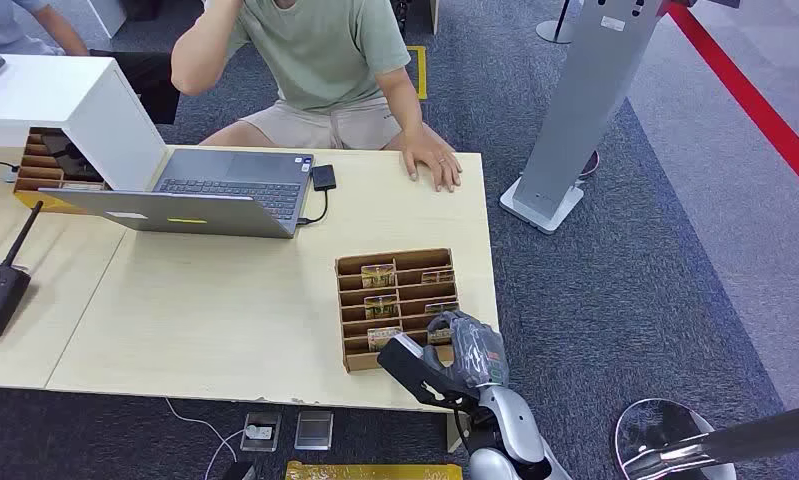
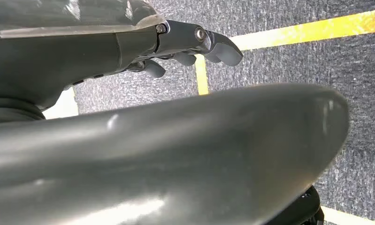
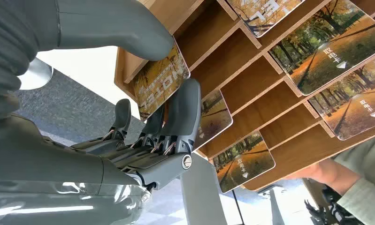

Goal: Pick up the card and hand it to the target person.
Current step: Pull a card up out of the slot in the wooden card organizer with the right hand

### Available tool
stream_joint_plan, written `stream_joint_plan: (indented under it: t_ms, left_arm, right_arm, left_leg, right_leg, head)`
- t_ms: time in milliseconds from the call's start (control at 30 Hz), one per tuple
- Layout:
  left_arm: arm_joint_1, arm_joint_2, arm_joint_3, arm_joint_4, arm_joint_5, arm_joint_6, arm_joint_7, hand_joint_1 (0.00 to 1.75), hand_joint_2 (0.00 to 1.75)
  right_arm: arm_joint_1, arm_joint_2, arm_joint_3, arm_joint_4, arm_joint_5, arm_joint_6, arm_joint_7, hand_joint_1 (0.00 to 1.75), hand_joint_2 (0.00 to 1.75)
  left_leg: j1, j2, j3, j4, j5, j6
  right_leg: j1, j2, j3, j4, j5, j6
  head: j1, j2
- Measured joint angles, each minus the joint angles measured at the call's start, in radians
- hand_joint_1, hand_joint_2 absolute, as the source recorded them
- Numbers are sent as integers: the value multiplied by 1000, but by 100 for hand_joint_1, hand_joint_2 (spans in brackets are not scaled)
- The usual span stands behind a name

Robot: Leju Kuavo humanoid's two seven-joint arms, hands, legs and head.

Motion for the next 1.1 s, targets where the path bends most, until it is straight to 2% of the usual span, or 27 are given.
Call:
stream_joint_plan:
  t_ms: [1100]
  left_arm:
    - [0,3,1,-1,0,-7,-9,0,0]
  right_arm:
    - [6,-8,1,-1,17,11,32,80,175]
  left_leg:
    - [0,0,0,1,0,0]
  right_leg:
    - [0,-1,0,0,0,0]
  head:
    - [0,0]
